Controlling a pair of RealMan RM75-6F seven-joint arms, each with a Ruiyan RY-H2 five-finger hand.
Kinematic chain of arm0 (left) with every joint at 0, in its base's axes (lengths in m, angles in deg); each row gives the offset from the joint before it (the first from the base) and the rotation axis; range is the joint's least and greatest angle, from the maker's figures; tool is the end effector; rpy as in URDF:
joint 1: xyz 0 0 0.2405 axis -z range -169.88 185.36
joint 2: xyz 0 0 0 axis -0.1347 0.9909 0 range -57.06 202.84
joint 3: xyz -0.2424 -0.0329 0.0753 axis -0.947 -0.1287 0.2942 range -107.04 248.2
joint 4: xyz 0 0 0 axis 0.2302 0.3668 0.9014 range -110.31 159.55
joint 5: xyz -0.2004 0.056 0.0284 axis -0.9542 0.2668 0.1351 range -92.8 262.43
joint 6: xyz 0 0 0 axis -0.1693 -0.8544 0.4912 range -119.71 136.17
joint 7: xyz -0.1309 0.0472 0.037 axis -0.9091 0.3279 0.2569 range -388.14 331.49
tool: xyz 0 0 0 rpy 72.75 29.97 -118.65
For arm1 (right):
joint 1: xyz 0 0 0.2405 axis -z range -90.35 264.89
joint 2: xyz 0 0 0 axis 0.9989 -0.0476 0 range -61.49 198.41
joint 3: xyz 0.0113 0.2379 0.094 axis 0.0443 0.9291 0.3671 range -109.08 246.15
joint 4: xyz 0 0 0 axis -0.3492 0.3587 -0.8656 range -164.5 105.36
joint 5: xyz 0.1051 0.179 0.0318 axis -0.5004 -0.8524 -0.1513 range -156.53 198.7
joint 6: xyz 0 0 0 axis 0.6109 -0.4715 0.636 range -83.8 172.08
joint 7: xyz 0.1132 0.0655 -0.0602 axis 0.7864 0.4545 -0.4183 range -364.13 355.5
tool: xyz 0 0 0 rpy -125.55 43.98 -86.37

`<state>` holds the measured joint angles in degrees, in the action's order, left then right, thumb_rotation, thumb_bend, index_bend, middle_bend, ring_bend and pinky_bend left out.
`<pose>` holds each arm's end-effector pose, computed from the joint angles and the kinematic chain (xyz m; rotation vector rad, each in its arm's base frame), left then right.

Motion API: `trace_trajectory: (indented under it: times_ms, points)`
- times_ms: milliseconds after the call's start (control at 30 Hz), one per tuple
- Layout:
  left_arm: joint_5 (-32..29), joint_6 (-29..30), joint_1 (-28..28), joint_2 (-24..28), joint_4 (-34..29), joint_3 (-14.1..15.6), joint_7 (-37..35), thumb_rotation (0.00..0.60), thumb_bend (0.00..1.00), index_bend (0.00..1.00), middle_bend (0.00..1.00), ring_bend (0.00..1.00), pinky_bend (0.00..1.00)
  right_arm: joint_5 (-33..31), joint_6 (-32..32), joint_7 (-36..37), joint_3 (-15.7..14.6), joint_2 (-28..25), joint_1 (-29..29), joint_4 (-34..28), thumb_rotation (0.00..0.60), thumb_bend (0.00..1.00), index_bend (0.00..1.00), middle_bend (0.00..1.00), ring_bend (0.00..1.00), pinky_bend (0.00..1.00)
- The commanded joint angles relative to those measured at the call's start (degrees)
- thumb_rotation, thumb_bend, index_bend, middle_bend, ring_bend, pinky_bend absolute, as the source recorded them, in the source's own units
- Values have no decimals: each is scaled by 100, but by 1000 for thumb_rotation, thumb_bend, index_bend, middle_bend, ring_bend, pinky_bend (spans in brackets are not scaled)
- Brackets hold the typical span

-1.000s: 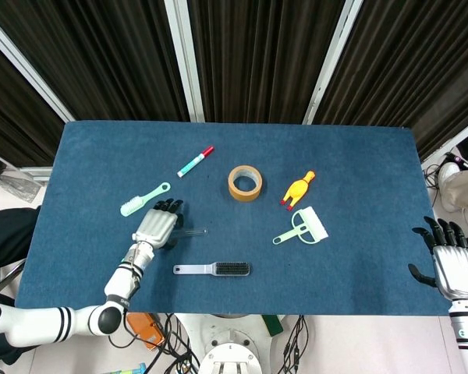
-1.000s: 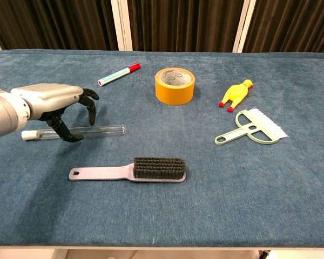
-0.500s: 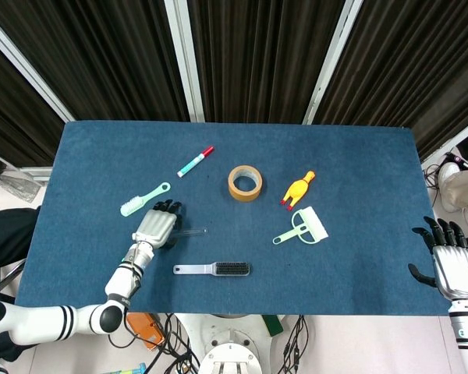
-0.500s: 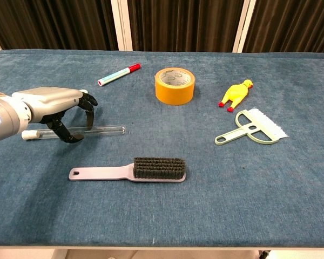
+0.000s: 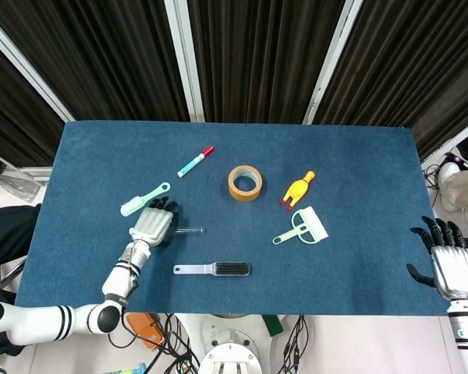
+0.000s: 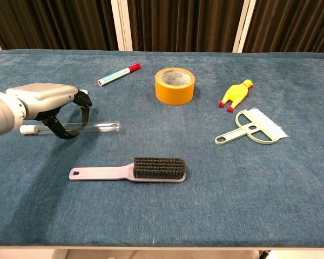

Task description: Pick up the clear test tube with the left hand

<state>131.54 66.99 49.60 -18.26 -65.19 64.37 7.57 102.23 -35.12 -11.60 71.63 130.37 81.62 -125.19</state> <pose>-0.1700 0.3134 -0.0393 -1.8435 -1.0311 -0.6529 -0.3162 -0.1844 0.1574 1.4188 -0.9216 0.7397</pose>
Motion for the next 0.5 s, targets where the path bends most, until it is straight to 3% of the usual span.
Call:
trace_trajectory:
  times_ms: [33,500]
  points:
    - [-42,44,-7,70,-51,9,5,600,433,526,154,0,93,-10,6,-5,1,-1,-1,-3,600,356,289,141,109,91]
    - [442,416,-105,171,-96,33,-63,600,490,595,213,0,78,-45,7,-8,10,-6,-1,-23,600,355,289,141,109,92]
